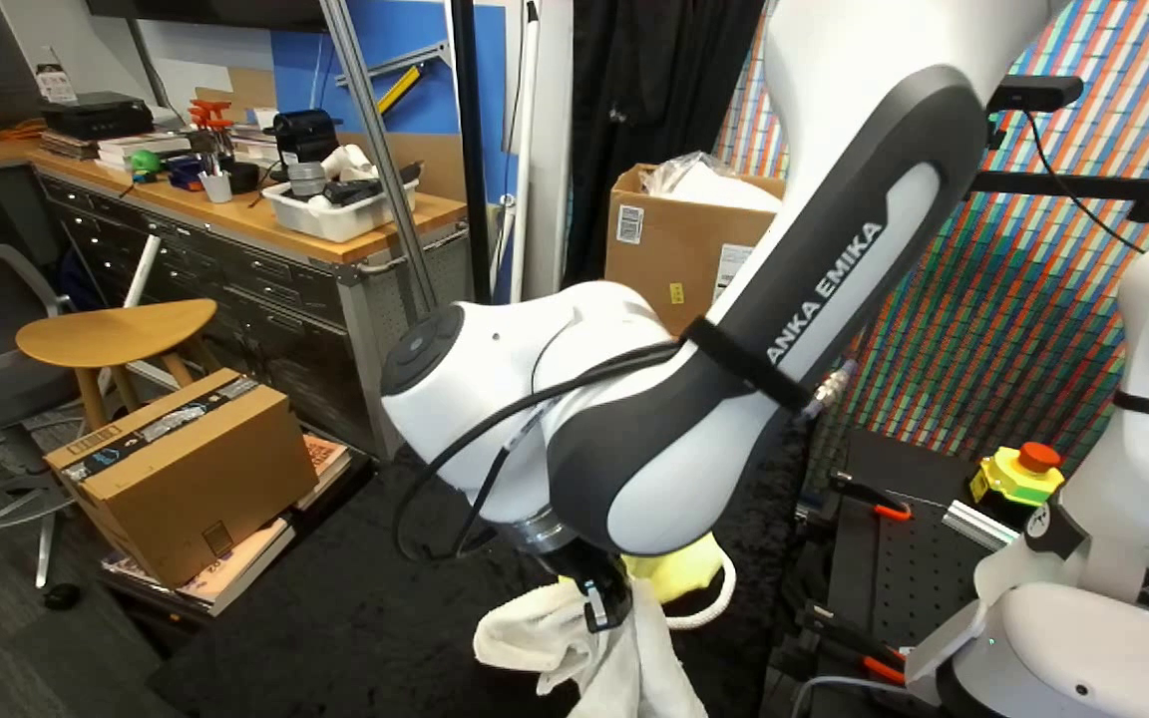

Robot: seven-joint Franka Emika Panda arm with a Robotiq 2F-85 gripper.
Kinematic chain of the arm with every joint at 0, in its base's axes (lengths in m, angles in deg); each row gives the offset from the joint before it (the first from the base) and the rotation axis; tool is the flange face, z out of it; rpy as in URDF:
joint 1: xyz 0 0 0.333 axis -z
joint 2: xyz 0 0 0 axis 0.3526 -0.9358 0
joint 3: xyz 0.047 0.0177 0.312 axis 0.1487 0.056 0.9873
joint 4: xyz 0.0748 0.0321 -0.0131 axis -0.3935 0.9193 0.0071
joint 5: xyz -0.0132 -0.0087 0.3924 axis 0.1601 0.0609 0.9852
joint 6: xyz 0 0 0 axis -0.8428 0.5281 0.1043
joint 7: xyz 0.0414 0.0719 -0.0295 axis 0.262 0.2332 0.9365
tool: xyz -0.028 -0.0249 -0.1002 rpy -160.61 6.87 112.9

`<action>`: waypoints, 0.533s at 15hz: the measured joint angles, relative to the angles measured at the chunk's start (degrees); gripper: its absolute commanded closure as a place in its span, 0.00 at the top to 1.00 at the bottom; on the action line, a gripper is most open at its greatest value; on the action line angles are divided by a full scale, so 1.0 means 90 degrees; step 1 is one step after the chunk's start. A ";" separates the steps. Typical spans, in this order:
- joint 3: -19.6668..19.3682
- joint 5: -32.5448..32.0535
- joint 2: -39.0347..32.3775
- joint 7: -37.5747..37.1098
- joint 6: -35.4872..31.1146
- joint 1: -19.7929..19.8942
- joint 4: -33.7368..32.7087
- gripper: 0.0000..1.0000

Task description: Stack the objects on the table together

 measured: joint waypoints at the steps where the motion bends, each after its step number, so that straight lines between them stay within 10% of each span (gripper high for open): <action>1: 0.0004 0.0000 0.0234 0.0090 0.0072 0.0091 0.0126 0.05; 8: -0.0071 0.0003 0.1616 0.0337 0.0269 0.0831 0.0805 0.05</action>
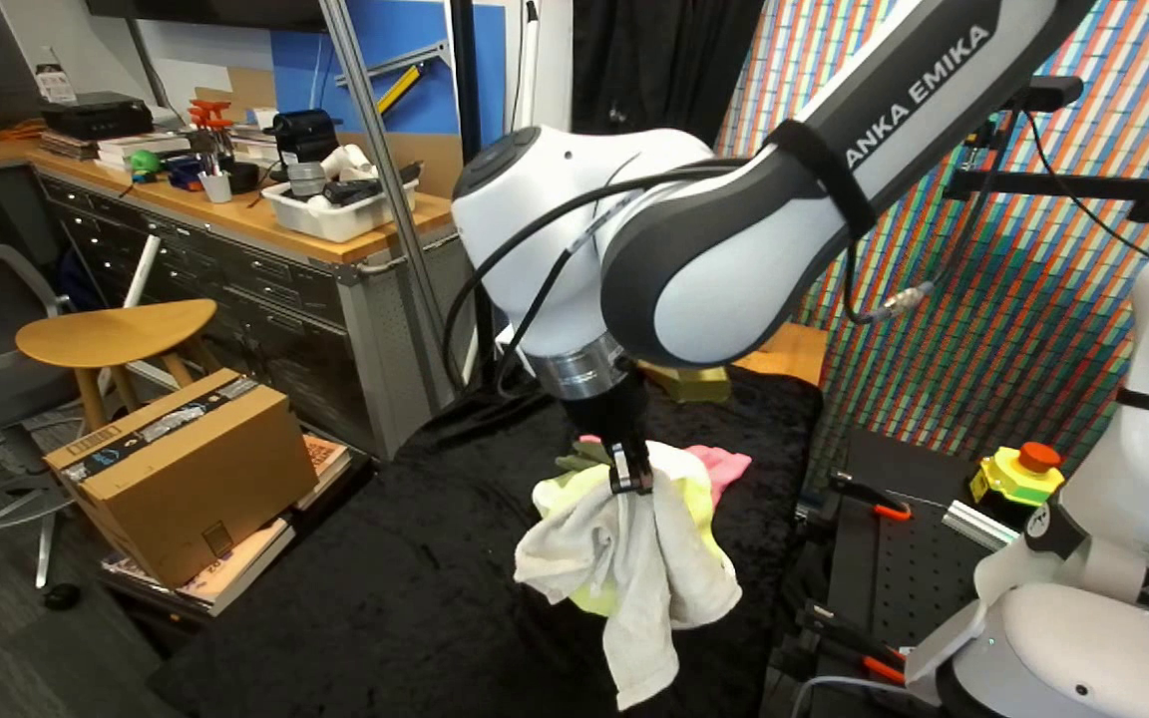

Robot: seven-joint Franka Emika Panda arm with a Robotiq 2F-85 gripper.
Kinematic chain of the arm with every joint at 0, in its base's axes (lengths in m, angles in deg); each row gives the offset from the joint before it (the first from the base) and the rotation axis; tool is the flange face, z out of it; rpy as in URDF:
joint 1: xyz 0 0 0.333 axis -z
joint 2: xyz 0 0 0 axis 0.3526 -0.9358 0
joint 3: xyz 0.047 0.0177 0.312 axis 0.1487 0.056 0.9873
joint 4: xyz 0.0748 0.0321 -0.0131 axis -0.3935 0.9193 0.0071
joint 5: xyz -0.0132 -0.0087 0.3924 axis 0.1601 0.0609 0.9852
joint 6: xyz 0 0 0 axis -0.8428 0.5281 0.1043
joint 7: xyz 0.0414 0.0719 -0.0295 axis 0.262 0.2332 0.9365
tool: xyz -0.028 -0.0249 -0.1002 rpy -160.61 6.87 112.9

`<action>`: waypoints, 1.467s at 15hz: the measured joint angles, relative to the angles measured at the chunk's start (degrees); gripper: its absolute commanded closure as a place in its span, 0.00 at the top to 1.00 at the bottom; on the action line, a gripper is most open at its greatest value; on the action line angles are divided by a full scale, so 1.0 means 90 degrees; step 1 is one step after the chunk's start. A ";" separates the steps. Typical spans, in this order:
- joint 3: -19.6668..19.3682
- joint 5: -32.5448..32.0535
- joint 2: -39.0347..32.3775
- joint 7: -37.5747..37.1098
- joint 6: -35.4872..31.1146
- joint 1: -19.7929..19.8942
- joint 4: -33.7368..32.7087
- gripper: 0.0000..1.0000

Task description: Stack the objects on the table together

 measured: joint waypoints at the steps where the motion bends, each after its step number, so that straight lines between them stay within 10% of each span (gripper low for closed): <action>1: -0.0049 0.0000 0.0134 0.0000 0.0000 0.0104 0.0055 0.05; 11: -0.0547 -0.0977 0.0438 -0.1113 -0.0340 0.0684 0.0304 0.05; 22: -0.0637 -0.1236 -0.1210 -0.2299 -0.0774 0.0464 0.0291 0.05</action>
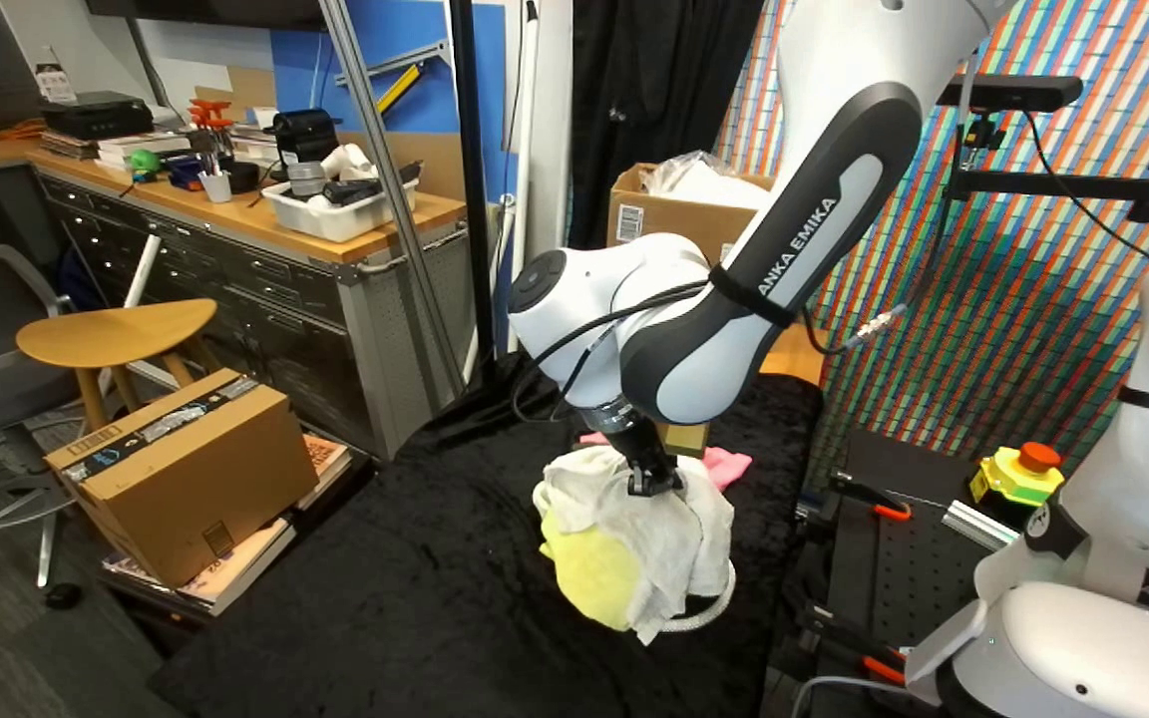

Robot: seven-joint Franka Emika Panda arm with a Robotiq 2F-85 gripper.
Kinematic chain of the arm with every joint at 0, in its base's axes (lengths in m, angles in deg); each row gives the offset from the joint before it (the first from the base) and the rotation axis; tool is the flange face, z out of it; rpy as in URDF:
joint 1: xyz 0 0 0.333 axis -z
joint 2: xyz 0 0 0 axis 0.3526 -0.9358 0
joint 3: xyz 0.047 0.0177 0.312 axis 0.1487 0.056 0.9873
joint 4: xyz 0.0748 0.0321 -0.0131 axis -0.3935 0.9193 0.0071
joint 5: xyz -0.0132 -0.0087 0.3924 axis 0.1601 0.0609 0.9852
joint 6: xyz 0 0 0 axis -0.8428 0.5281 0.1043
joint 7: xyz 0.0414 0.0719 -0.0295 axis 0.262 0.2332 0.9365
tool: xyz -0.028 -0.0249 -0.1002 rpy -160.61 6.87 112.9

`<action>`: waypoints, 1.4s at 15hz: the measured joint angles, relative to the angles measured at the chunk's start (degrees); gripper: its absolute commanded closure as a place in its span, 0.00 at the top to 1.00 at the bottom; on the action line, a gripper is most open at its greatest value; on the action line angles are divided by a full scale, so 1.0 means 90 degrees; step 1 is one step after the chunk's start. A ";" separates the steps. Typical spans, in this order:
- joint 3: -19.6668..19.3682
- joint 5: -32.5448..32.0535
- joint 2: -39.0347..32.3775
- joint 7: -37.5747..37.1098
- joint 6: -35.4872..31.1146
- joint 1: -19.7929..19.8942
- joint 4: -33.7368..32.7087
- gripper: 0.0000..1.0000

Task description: Stack the objects on the table together

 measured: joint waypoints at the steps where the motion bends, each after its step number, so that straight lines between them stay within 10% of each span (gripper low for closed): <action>1: -0.0004 0.0001 -0.0083 -0.0044 -0.0028 -0.0022 -0.0021 0.05; 2: -0.0012 0.0003 -0.0139 -0.0063 -0.0049 -0.0036 -0.0035 0.32; 12: 0.0001 0.0541 0.0389 0.0574 0.0213 -0.0036 0.0150 0.98; 21: 0.0275 0.0936 0.2677 0.2072 0.0743 -0.0023 0.1176 1.00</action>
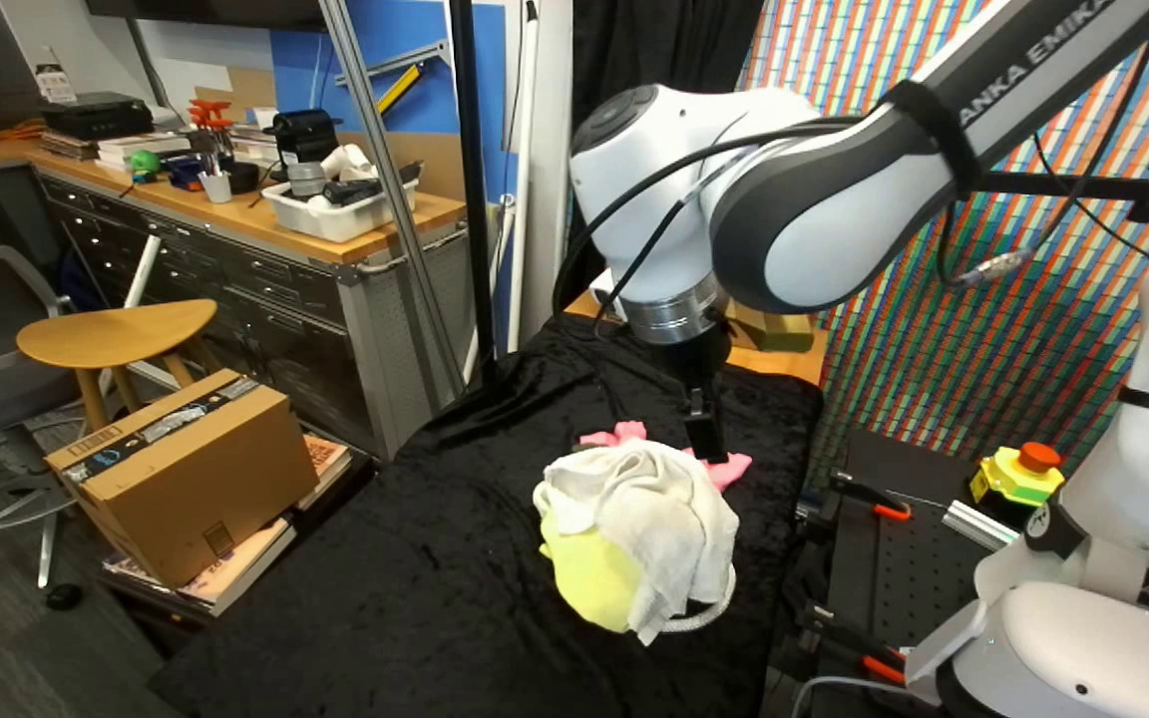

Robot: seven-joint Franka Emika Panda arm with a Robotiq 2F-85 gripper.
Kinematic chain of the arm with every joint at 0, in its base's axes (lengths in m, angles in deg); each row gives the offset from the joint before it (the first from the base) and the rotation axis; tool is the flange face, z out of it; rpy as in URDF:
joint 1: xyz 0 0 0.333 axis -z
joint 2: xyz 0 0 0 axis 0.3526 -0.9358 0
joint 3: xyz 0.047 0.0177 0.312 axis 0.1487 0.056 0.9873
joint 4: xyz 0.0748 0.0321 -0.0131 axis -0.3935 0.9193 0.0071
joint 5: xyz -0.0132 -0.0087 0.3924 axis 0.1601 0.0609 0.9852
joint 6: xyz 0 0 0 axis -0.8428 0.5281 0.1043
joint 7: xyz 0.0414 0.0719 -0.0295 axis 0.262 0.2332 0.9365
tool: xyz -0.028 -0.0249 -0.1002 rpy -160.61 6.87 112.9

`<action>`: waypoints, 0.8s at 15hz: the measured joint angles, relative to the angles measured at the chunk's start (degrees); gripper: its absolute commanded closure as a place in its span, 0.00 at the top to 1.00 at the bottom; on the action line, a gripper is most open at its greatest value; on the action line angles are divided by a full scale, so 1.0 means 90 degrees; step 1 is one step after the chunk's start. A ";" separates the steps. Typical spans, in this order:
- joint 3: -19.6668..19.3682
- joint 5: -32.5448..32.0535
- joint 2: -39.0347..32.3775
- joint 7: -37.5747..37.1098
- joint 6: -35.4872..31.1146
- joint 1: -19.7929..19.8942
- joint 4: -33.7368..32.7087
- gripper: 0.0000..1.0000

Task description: Stack the objects on the table together

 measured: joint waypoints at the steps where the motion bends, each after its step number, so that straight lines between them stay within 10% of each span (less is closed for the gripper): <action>1: 0.0033 0.0036 0.0318 0.0091 -0.0001 0.0000 0.0162 1.00; 12: 0.0149 0.0517 0.3602 0.0264 -0.0812 -0.0041 0.2105 1.00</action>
